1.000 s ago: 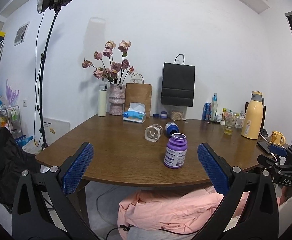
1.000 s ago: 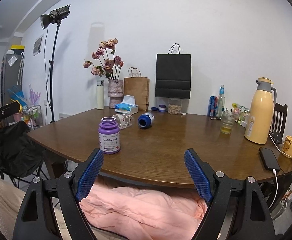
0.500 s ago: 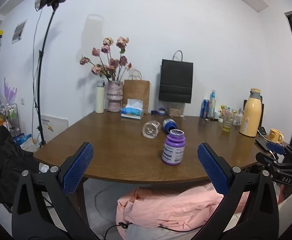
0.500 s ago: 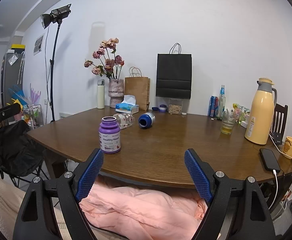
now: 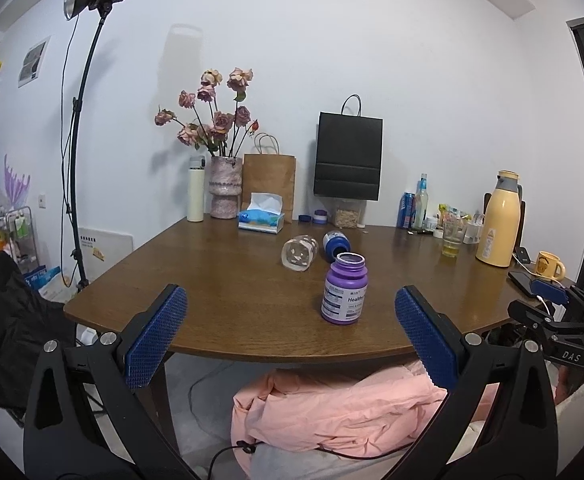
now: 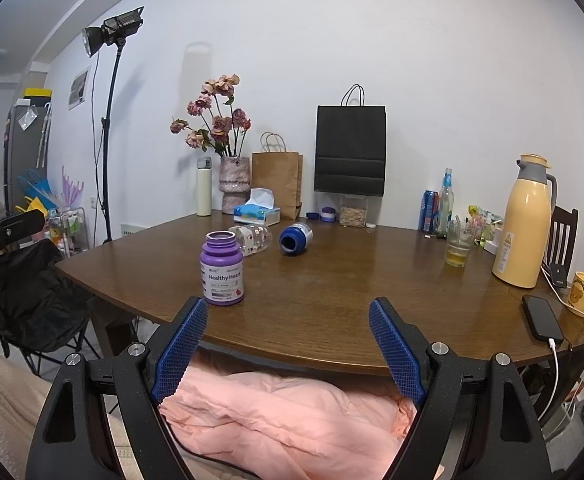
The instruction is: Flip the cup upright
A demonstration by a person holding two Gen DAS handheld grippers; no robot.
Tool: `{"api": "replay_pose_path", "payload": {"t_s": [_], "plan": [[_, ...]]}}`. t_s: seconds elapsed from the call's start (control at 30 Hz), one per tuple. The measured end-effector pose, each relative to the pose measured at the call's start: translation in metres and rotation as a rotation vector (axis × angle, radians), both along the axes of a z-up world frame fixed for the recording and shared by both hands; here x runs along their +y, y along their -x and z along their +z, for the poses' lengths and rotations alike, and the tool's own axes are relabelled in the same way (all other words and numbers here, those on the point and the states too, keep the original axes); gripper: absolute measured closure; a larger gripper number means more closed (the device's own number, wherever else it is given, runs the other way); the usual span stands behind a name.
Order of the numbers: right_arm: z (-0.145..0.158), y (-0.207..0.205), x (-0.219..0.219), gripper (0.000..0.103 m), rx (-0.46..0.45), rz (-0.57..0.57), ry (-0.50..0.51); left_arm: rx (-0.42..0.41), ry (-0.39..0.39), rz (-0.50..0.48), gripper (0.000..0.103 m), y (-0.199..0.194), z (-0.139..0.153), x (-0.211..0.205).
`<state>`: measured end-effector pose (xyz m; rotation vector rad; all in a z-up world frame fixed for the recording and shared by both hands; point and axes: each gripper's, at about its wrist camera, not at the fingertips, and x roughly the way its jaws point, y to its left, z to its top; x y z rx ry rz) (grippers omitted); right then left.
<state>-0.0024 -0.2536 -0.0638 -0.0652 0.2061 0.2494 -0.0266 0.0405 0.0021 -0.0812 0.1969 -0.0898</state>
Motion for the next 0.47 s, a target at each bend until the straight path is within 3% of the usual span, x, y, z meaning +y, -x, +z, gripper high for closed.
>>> {"api": "replay_pose_path", "payload": {"t_s": [0.47], "plan": [[-0.0007, -0.0019, 0.0015, 0.016, 0.009, 0.003, 0.002, 0.0, -0.005, 0.005, 0.0, -0.0013, -0.0011, -0.0003]]}}
